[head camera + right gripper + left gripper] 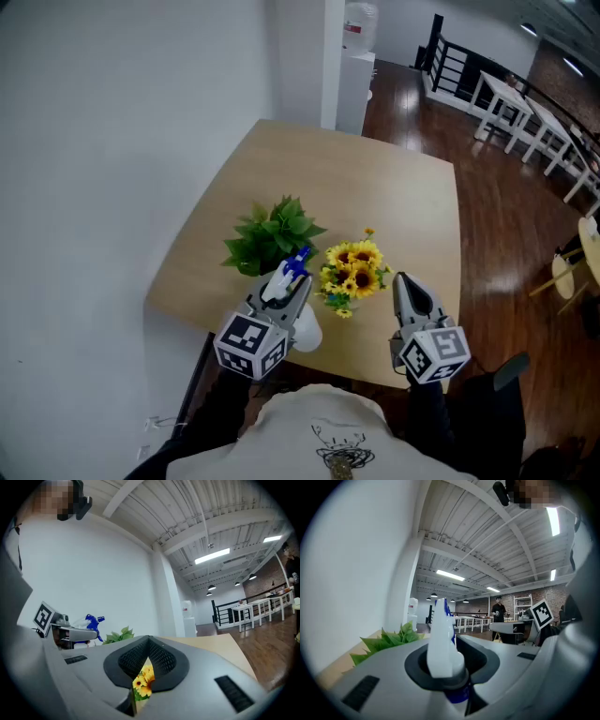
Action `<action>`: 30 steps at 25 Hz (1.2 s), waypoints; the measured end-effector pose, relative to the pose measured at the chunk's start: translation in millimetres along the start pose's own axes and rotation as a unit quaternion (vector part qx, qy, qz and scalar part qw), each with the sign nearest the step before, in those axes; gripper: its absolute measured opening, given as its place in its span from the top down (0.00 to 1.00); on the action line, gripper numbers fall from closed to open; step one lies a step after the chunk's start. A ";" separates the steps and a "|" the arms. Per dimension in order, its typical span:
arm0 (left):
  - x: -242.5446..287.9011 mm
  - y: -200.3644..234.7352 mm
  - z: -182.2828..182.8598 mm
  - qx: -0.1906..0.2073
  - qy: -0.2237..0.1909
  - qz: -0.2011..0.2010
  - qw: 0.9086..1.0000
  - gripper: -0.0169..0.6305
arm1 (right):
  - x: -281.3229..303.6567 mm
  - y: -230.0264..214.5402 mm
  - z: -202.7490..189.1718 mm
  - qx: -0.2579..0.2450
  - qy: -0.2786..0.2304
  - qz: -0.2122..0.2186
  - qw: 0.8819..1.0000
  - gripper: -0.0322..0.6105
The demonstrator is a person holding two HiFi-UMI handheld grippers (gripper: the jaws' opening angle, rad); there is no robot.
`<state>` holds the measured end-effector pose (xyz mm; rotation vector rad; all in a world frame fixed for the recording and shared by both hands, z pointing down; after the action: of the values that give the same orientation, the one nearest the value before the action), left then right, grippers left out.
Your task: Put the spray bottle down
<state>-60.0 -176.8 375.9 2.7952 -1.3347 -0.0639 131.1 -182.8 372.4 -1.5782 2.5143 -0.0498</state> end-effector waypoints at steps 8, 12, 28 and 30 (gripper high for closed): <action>7.4 -6.0 -20.6 0.017 0.026 0.002 1.000 0.84 | -8.2 -3.7 -0.4 0.002 0.000 -0.003 1.000 0.99; 16.5 -7.1 -16.8 0.055 0.005 0.009 0.998 0.84 | -11.2 -5.1 -0.2 0.004 0.000 -0.006 1.000 0.99; 42.6 -18.5 -50.3 0.135 -0.031 0.022 0.990 0.84 | -19.6 -13.5 -0.7 0.004 0.004 -0.013 1.000 0.99; 45.6 -19.4 -54.3 0.134 -0.028 0.022 0.990 0.84 | -20.4 -13.8 -0.8 0.004 0.006 -0.013 1.000 0.99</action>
<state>-13.2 -198.9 428.1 2.9990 -1.5227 0.0433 151.9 -170.6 377.5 -1.6125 2.4993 -0.0712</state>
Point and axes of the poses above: the fingertips, and each gripper's own axes: x forward along the fingers, y to its left, z out of its top, the point moved 2 cm from there along -x, backward along the fingers, and after that the axes turned 8 degrees about -y, right-handed, at the moved point
